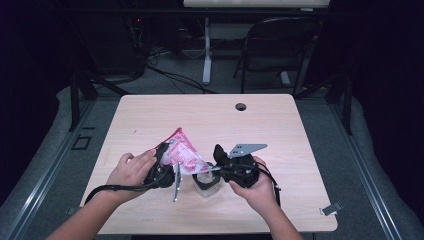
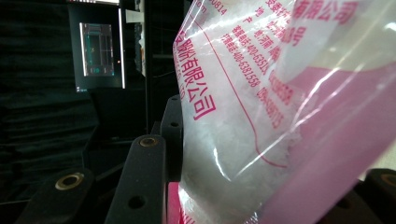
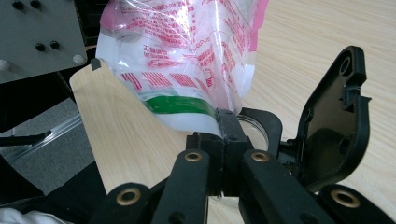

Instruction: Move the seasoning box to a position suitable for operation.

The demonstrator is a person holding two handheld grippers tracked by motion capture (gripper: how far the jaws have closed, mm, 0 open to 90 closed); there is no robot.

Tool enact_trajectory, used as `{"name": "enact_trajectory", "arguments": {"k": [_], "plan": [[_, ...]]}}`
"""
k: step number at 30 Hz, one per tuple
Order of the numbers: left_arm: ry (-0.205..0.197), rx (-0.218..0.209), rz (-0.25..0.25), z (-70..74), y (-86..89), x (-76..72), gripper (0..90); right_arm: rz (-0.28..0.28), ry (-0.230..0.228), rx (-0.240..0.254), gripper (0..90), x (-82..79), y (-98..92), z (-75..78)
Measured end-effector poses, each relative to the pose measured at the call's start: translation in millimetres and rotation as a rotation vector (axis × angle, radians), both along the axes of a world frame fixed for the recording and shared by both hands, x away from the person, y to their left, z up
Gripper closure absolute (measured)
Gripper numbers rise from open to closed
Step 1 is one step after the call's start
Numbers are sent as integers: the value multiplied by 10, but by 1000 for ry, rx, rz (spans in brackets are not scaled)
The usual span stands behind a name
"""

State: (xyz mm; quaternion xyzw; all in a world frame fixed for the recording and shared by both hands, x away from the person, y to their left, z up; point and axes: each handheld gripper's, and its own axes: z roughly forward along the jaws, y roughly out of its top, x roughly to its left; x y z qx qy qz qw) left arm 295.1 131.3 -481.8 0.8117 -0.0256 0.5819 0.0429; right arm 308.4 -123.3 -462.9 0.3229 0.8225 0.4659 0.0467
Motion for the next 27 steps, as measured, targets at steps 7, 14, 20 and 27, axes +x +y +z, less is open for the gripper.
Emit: {"name": "enact_trajectory", "arguments": {"k": [7, 14, 20, 27], "plan": [[-2, 25, -8, 14, -11, -3, 668, 0, 3, 0, 900, 5, -7, -8], [-8, 49, -15, 51, -12, -6, 672, 0, 3, 2, 900, 5, -10, -8], [-11, 64, -17, 79, -15, -9, 674, 1, 2, 2, 900, 4, -8, -8], [-19, 93, -24, 94, -27, -15, 676, 2, 5, 2, 900, 8, -10, -13]]}}
